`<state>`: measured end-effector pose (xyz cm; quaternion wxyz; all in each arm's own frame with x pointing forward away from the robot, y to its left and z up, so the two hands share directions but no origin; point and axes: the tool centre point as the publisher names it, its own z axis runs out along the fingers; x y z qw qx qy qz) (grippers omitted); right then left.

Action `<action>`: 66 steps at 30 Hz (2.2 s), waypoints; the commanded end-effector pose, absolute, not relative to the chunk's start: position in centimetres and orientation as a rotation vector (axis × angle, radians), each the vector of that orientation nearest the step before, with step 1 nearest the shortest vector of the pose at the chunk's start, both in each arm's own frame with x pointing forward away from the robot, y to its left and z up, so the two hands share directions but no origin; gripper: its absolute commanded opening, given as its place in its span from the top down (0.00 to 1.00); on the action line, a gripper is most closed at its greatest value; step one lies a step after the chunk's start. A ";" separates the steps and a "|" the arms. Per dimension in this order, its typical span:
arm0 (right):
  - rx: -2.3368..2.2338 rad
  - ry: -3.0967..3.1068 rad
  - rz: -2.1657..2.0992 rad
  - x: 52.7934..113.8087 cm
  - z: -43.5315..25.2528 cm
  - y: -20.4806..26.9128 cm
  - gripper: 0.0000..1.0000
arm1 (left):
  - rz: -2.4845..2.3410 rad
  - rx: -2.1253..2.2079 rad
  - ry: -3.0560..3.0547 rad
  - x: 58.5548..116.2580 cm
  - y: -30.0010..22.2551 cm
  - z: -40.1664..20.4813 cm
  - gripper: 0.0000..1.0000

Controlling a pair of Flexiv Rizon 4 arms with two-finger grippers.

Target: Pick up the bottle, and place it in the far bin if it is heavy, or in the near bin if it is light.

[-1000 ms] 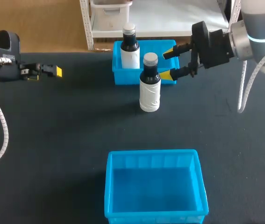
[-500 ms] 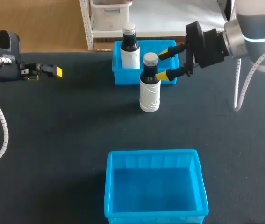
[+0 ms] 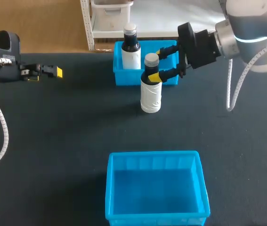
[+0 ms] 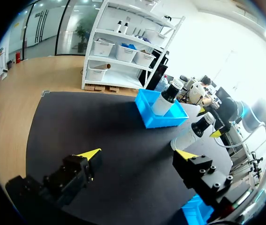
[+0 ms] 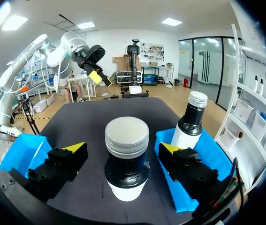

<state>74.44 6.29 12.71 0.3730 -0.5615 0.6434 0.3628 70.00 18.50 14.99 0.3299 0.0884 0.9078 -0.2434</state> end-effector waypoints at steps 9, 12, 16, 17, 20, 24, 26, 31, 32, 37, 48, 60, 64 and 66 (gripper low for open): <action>-1.448 1.647 0.953 75.0 12.1 6.7 0.00 | -0.637 0.231 2.375 70.0 18.5 15.0 0.00; -1.444 1.650 0.956 75.3 12.0 6.7 0.00 | -0.637 0.231 2.375 70.0 18.5 15.0 0.00; -1.438 1.652 0.961 75.6 11.9 6.8 0.00 | -0.637 0.231 2.375 70.0 18.5 15.0 0.00; -1.437 1.651 0.962 75.6 11.9 6.8 0.00 | -0.637 0.231 2.375 70.0 18.5 15.0 0.00; -1.437 1.651 0.968 75.7 11.8 6.9 0.00 | -0.637 0.231 2.375 70.0 18.5 15.0 0.00; -1.437 1.650 0.974 75.7 11.7 7.0 0.00 | -0.637 0.231 2.375 70.0 18.5 15.0 0.00; -1.438 1.650 0.976 75.7 11.7 7.1 0.00 | -0.637 0.231 2.375 70.0 18.5 15.0 0.00; -1.439 1.651 0.979 75.7 11.6 7.2 0.08 | -0.637 0.231 2.375 70.0 18.5 15.0 0.00; -1.439 1.651 0.979 75.6 11.6 7.2 0.11 | -0.637 0.231 2.375 70.0 18.5 15.0 0.00; -1.439 1.651 0.982 75.6 11.5 7.2 0.19 | -0.637 0.231 2.375 70.0 18.5 15.0 0.00; -1.441 1.651 0.988 75.2 11.4 7.2 0.25 | -0.637 0.231 2.375 70.0 18.5 15.0 0.00; -1.440 1.644 0.989 75.2 11.6 7.2 0.51 | -0.637 0.231 2.375 70.0 18.5 15.0 0.00; -1.440 1.644 0.989 75.2 11.6 7.1 0.51 | -0.637 0.231 2.375 70.0 18.5 15.0 0.00; -1.440 1.645 0.990 75.1 11.6 7.1 0.51 | -0.637 0.231 2.375 70.0 18.5 15.0 0.00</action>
